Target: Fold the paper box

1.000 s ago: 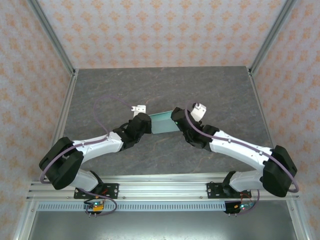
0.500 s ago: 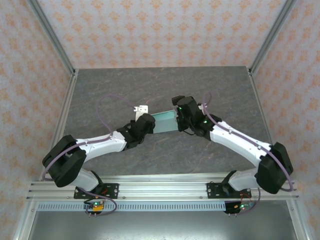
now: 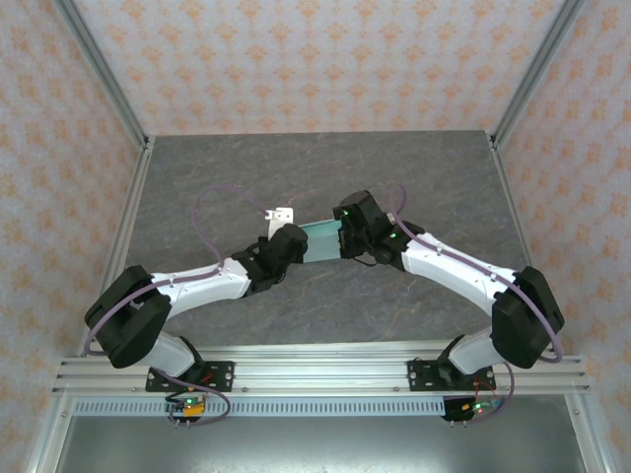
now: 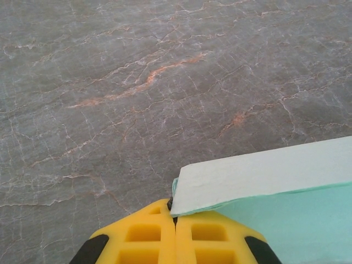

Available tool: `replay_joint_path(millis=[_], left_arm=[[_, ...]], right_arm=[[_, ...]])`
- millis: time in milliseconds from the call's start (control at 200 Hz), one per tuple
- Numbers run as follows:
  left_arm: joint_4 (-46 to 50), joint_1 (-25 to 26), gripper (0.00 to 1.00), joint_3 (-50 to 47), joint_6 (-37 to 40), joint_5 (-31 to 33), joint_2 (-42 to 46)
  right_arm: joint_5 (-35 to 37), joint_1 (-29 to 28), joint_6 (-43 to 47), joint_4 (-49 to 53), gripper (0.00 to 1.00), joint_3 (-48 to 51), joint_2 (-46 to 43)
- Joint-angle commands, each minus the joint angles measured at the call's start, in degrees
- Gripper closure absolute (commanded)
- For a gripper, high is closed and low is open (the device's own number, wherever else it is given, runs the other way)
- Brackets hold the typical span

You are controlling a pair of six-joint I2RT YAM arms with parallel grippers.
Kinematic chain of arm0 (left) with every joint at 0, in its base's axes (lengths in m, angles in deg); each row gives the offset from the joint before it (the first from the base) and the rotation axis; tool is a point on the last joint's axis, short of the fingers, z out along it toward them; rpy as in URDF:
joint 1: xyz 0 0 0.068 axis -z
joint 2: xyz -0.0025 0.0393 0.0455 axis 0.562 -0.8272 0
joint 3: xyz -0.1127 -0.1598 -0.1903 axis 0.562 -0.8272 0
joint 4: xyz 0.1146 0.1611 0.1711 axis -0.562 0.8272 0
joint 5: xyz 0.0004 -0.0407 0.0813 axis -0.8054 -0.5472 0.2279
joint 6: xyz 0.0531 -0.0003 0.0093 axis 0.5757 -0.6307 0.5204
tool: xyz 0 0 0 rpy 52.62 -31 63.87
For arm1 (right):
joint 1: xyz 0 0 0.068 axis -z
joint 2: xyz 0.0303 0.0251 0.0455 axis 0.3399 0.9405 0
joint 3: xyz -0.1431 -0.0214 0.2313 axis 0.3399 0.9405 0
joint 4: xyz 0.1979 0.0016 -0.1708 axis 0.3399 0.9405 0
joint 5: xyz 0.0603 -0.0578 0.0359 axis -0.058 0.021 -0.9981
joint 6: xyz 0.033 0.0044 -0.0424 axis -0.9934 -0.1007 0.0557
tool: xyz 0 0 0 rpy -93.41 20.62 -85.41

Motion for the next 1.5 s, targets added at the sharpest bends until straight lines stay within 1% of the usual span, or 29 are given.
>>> replay_joint_path(millis=[0, 110, 235, 335, 400, 460, 516, 581, 646, 771, 866, 921, 991, 1076, 1156, 1261, 1301, 1381, 1422, 1462, 1497], left_arm=[[3.6, 0.1, 0.94, -3.5, 2.9, -2.6, -1.7], [0.2, 0.1, 0.91, -5.3, 4.8, -5.4, -0.2], [-3.2, 0.1, 0.88, -7.9, 6.8, -6.5, 2.9], [-4.0, 0.1, 0.77, -9.1, 8.3, -7.5, 5.7], [-4.9, 0.1, 0.68, -9.9, 9.0, -8.9, 8.3], [-5.6, 0.0, 0.61, -10.4, 9.6, -10.5, 11.2], [-3.5, 0.0, 0.55, -9.6, 11.2, -11.4, 13.3], [-0.8, -0.3, 0.49, -8.1, 12.4, -10.9, 14.9], [1.0, -1.8, 0.43, -6.6, 13.1, -13.6, 16.6], [1.2, -5.2, 0.34, -4.8, 11.9, -22.2, 19.8], [0.7, -6.6, 0.24, -4.0, 9.7, -23.1, 21.1], [1.4, -7.8, 0.2, -3.1, 8.1, -23.2, 20.5], [3.4, -9.5, 0.18, -1.1, 7.0, -22.8, 18.1], [6.3, -11.1, 0.18, 2.3, 5.8, -23.2, 12.9], [6.1, -11.8, 0.18, 3.9, 4.9, -23.3, 8.1], [1.7, -12.1, 0.18, 2.9, 3.6, -21.7, 3.4], [1.3, -12.2, 0.19, 2.8, 3.0, -21.0, 2.0], [0.5, -12.2, 0.23, 1.4, 2.1, -22.0, 0.5], [-1.8, -12.2, 0.24, -1.0, 1.3, -23.2, 0.5], [-6.2, -12.2, 0.24, -4.7, 0.6, -24.6, 0.8], [-9.4, -12.2, 0.24, -7.9, -0.1, -24.4, 1.3]], right_arm=[[1.4, 0.3, -0.9, -2.3, 0.39, 2.0, 2.4], [2.0, 0.3, -1.4, -3.9, 0.43, 3.6, 3.2], [5.6, 0.3, -1.2, -3.7, 0.49, 5.6, 3.0], [7.1, 0.3, -1.4, -3.5, 0.53, 7.1, 3.2], [7.4, 0.3, -1.6, -3.8, 0.54, 7.7, 3.8], [7.5, 0.3, -1.6, -4.5, 0.54, 8.3, 4.9], [7.8, 0.3, -1.0, -5.0, 0.54, 8.4, 6.0], [7.6, 0.3, -0.9, -5.3, 0.54, 8.6, 7.4], [6.8, 0.3, -1.4, -6.4, 0.54, 9.0, 8.5], [5.7, 0.3, -1.1, -6.6, 0.54, 8.7, 9.1], [6.2, 0.3, -0.5, -5.8, 0.54, 8.5, 8.7], [6.5, 0.3, 0.0, -5.4, 0.54, 8.5, 8.3], [6.9, 0.3, 0.6, -4.9, 0.54, 8.6, 7.8], [7.3, 0.3, 0.9, -4.4, 0.54, 8.7, 7.6], [6.7, 0.3, 0.7, -4.6, 0.54, 9.0, 7.8], [5.9, 0.3, 0.5, -5.2, 0.54, 9.1, 8.3], [5.9, 0.3, 0.5, -5.4, 0.54, 8.8, 8.4], [6.3, 0.3, 0.4, -5.4, 0.54, 8.9, 8.3], [7.0, 0.3, 0.8, -5.1, 0.54, 8.8, 8.1], [8.2, 0.3, 1.4, -4.6, 0.54, 8.3, 8.3], [9.2, 0.4, 2.0, -4.2, 0.54, 7.7, 8.6]])
